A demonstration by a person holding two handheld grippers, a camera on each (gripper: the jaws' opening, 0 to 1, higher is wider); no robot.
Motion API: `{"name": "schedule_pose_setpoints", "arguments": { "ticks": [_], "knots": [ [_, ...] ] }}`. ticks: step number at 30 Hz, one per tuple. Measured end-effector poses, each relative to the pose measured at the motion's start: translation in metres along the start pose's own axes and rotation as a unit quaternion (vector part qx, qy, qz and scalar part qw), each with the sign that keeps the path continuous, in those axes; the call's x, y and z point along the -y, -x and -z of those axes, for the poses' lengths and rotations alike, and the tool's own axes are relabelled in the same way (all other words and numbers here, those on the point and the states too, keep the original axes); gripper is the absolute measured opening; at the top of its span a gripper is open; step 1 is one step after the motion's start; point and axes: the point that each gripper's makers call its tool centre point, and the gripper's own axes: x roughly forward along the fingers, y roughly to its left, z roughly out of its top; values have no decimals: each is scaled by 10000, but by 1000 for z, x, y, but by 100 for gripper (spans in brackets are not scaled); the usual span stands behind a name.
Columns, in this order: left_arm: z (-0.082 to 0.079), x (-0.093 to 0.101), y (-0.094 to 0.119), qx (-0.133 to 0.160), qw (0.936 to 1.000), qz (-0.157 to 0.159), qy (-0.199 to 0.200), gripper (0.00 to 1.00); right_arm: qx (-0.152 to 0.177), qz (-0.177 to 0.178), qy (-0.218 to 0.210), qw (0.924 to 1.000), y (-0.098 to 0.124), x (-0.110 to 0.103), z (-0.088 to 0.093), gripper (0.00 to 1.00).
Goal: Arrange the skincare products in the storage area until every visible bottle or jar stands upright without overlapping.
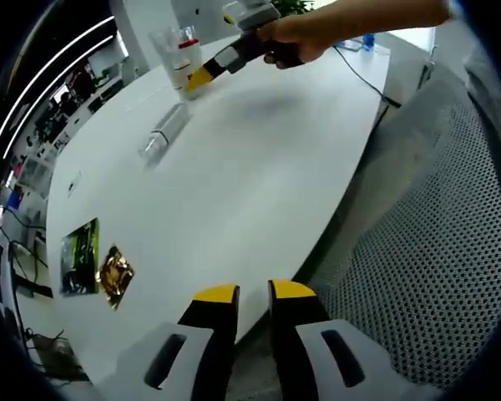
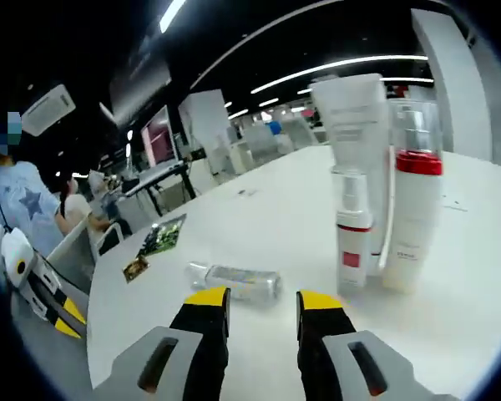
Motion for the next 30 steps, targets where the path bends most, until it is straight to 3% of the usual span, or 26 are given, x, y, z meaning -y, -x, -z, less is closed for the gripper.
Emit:
{"name": "schedule_pose_setpoints", "arguments": {
  "ticks": [3,5,9,10,12,14,19,21,25,29,30],
  "knots": [
    [2,1,-1,-39,10000,29,9,12,-352,-300,568,9973,-14,-15,-3,31],
    [3,1,-2,-63,10000,35,36,13,-586,-459,1124,9909,-24,-18,-7,34],
    [6,3,-3,-140,9998,91,116,14,-1184,-686,1920,9718,-40,-22,-7,42],
    [7,3,-3,-166,9998,83,89,14,-1208,-663,1975,9706,-42,-21,-8,42],
    [7,4,-3,-159,9998,116,95,13,-1308,-800,2305,9609,-50,-23,-10,41],
    [8,5,-3,-191,9997,138,91,14,-1647,-886,2500,9500,-57,-23,-2,43],
    [9,9,-5,-240,9992,252,206,12,-2124,-1124,2929,9254,-67,-27,9,40],
    [8,12,-5,-223,9991,318,166,12,-2193,-1152,2912,9240,-71,-28,11,41],
    [4,15,-5,-120,9992,371,87,12,-2513,-1261,3119,9076,-72,-30,23,39],
    [2,17,-4,-86,9992,391,52,11,-2543,-1257,3142,9060,-70,-33,25,35],
    [2,17,-4,-67,9992,392,57,11,-2562,-1253,3264,9012,-69,-32,26,32]
  ]
}}
